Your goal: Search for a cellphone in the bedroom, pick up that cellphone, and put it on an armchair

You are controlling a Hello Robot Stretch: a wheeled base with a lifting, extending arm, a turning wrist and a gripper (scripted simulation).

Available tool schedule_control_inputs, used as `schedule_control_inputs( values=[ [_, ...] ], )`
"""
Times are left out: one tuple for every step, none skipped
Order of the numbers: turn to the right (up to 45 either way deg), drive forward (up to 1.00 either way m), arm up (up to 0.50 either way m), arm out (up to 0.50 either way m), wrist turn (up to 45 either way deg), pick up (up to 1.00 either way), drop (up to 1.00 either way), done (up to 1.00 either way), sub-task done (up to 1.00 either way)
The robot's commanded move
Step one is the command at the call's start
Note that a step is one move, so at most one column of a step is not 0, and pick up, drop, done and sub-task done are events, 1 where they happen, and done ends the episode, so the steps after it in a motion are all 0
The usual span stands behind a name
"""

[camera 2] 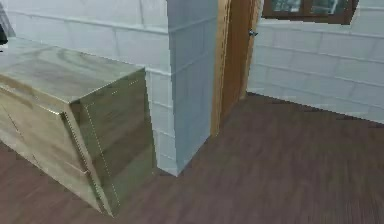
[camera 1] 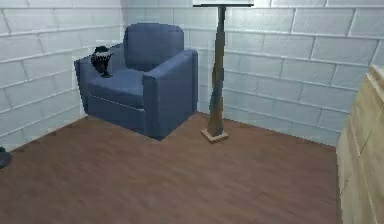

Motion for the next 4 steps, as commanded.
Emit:
schedule_control_inputs(
  values=[
    [21.0, 0.00, 0.00, 0.00, 0.0, 0.00, 0.00, 0.00, 0.00],
    [0.0, 0.55, 0.00, 0.00, 0.0, 0.00, 0.00, 0.00, 0.00],
    [9.0, 0.00, 0.00, 0.00, 0.0, 0.00, 0.00, 0.00, 0.00],
    [0.0, 0.80, 0.00, 0.00, 0.0, 0.00, 0.00, 0.00, 0.00]
  ],
)
